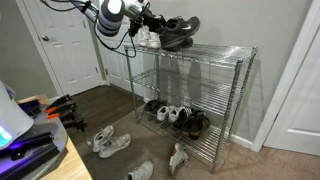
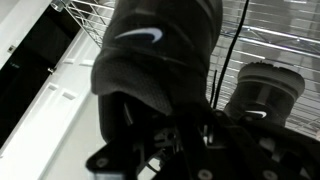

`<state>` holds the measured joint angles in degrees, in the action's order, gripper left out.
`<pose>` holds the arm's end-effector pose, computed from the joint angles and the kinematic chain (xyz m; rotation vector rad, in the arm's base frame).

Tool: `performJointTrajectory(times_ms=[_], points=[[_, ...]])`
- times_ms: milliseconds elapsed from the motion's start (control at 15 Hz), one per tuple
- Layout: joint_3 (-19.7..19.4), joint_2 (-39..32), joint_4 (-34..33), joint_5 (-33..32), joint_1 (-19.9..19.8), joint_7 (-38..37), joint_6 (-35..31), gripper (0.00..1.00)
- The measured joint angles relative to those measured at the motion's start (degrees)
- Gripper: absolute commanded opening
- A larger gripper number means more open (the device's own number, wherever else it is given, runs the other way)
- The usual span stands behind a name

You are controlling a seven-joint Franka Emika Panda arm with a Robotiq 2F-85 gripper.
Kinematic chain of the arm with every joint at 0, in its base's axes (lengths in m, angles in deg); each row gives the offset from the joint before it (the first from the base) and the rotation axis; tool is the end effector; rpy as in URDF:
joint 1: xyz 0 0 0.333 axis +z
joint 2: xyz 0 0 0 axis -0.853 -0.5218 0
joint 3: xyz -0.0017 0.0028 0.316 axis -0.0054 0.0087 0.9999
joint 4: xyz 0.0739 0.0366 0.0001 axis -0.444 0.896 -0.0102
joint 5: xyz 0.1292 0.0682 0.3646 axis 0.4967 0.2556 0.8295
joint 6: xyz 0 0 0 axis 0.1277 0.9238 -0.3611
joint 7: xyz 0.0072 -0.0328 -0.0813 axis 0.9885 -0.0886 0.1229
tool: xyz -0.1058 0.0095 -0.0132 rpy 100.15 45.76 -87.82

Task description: Pick the black sneaker from the middle rack and place it to the right of the black sneaker on the top rack

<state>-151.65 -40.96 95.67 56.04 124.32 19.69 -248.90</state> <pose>0.5862 0.0128 0.3323 2.3981 0.0033 1.1670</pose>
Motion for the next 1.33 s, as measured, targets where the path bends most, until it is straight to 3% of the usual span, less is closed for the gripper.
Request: performJointTrajectory(times_ms=[333,800,1333], points=[[4.9,-0.5,-6.6,-0.1,-4.7,0.0,3.9,0.05],[5.8,-2.2,-19.1,-1.7,-11.9,-3.9,14.0,0.05],[18.9,-6.9,-35.0,-8.5,-30.0,-9.9,21.1,0.05]])
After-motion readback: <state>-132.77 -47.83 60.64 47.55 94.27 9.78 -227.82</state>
